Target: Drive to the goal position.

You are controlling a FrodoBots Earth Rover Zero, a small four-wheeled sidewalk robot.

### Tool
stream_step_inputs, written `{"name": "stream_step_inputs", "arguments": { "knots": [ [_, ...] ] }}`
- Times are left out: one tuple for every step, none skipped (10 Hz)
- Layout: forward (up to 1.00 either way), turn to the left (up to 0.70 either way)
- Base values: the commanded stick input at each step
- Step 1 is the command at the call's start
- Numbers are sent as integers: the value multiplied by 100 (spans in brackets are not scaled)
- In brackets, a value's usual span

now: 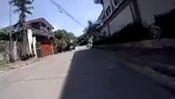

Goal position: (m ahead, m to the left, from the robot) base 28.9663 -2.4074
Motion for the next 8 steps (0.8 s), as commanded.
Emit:
{"name": "stream_step_inputs", "arguments": {
  "knots": [
    [100,2],
    [100,6],
    [100,2],
    [100,2],
    [100,3],
    [100,2],
    [100,2],
    [100,2]
  ]
}}
